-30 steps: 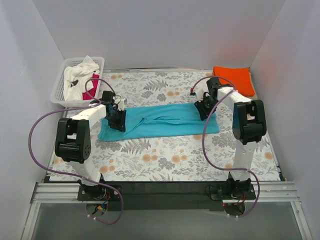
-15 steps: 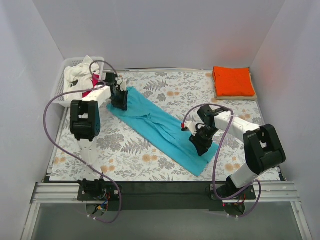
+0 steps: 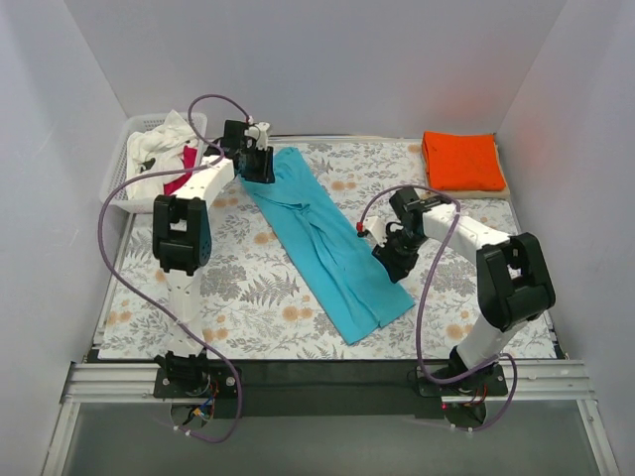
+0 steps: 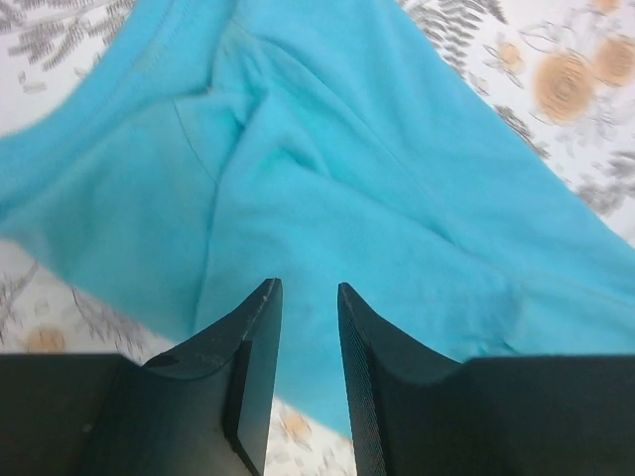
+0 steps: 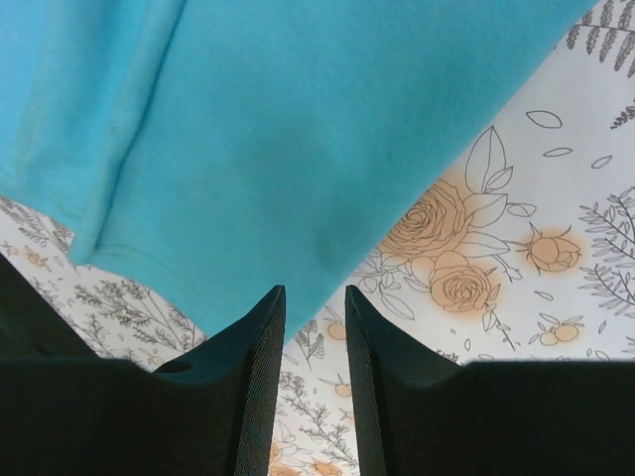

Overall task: Fold and stack the t-shirts
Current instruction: Fold the tshirt

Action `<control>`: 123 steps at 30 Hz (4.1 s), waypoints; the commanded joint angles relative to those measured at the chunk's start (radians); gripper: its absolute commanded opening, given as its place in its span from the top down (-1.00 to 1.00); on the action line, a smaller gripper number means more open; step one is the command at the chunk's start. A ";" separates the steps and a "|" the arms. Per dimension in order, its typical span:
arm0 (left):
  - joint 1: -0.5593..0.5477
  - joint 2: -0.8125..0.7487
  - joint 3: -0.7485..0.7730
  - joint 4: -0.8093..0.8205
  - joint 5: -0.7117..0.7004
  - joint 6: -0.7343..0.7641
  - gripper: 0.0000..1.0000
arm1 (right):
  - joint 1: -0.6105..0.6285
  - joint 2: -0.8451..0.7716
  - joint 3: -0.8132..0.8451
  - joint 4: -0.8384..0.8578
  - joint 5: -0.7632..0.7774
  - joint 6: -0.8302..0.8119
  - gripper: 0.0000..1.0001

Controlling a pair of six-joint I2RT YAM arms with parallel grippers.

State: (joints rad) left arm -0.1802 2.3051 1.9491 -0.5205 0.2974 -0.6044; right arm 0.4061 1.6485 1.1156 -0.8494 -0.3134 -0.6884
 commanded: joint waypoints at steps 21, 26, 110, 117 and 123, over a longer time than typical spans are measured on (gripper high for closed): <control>-0.038 -0.231 -0.322 0.054 0.037 -0.181 0.45 | 0.453 0.142 -0.066 0.049 -0.240 0.073 0.49; -0.079 -0.210 -0.348 0.042 -0.004 -0.181 0.48 | 0.441 0.082 -0.057 0.050 -0.210 0.096 0.42; -0.237 -1.170 -1.582 0.317 0.447 0.934 0.18 | 0.536 -0.196 -0.444 0.661 0.005 -0.154 0.31; -0.239 -1.126 -1.587 0.287 0.421 0.999 0.22 | 0.534 -0.168 -0.451 0.651 0.008 -0.149 0.85; -0.242 -1.070 -1.563 0.277 0.405 0.983 0.57 | 0.533 -0.156 -0.444 0.641 0.025 -0.131 0.97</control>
State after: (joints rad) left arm -0.4149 1.2091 0.3794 -0.2127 0.7418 0.3592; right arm 0.9325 1.4563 0.6781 -0.1661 -0.2977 -0.8368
